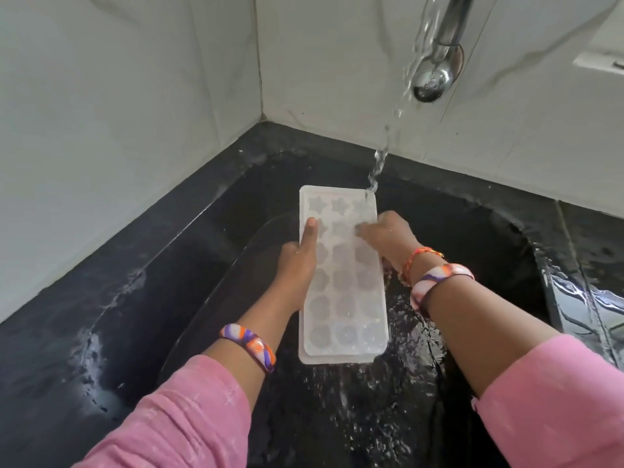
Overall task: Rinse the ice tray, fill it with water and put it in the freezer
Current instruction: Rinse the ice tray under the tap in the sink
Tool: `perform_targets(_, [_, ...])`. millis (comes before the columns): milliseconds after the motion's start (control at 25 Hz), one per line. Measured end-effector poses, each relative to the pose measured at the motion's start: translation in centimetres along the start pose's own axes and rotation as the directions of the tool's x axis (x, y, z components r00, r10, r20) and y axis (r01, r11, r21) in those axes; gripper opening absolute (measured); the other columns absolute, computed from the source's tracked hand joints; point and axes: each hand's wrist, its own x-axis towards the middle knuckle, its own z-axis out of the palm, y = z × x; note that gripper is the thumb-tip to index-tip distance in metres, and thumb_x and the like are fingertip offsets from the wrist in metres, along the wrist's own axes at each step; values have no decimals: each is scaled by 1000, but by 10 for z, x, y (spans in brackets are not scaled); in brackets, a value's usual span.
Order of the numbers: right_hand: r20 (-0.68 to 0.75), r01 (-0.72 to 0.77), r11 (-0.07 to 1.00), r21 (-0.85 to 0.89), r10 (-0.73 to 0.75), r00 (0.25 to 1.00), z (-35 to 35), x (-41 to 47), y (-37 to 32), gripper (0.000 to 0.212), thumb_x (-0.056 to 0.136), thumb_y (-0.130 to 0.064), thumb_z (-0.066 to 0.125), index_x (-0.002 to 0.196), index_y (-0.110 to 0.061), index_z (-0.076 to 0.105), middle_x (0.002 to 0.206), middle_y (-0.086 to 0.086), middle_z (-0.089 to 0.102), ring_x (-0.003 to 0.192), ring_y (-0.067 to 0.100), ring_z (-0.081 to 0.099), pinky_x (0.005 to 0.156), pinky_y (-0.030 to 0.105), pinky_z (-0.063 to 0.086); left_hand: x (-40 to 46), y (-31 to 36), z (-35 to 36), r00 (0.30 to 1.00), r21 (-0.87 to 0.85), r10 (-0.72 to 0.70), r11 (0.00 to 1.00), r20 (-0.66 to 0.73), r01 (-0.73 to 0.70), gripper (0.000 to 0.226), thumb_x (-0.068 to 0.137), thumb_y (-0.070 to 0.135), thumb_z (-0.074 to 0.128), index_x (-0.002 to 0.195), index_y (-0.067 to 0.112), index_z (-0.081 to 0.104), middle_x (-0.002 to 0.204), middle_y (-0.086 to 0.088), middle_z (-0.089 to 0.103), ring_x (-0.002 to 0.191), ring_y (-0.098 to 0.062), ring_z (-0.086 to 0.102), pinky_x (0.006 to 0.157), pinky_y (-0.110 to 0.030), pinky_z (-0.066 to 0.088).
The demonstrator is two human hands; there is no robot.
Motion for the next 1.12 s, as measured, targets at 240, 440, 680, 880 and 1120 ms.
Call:
perform_targets(240, [188, -70, 935, 348, 4, 982, 11, -1, 1, 35, 92, -24, 50, 118, 0, 54, 86, 7, 61, 66, 19, 58, 56, 27, 46, 3, 2, -3, 1000, -68, -15, 998, 22, 16, 77, 79, 73, 44, 116, 7, 60, 110, -13, 67, 98, -32, 67, 89, -49, 54])
perform_targets(440, [-143, 52, 994, -99, -66, 988, 9, 3, -11, 33, 92, -22, 46, 123, -10, 44, 97, 3, 55, 88, 30, 59, 74, 32, 41, 2, 1, 1, 1000, -35, 23, 999, 19, -23, 62, 83, 69, 43, 97, 13, 65, 105, -15, 70, 95, -33, 68, 90, -51, 53])
perform_targets(680, [80, 24, 991, 134, -35, 996, 19, 7, -6, 47, 92, -38, 44, 127, -8, 47, 113, 9, 62, 91, 26, 61, 77, 34, 49, 12, 6, -7, 998, -32, 49, 998, -33, -50, 72, 77, 74, 44, 100, 9, 65, 103, -17, 70, 94, -34, 68, 88, -54, 54])
perform_targets(880, [-59, 52, 962, 267, -38, 998, 13, 9, -7, 26, 92, -21, 45, 115, -11, 48, 94, 6, 56, 74, 22, 59, 65, 31, 47, 5, 6, 0, 999, -41, 31, 999, 19, -30, 72, 81, 71, 43, 106, 7, 65, 105, -19, 69, 95, -37, 68, 89, -54, 53])
perform_targets(1120, [-19, -33, 929, 368, 43, 999, 6, 15, -6, 31, 89, -17, 54, 119, -14, 47, 96, 3, 55, 83, 24, 60, 68, 38, 57, 4, 6, 3, 998, -40, 46, 998, 31, -45, 86, 64, 83, 45, 105, 10, 65, 103, -15, 70, 93, -33, 69, 88, -51, 55])
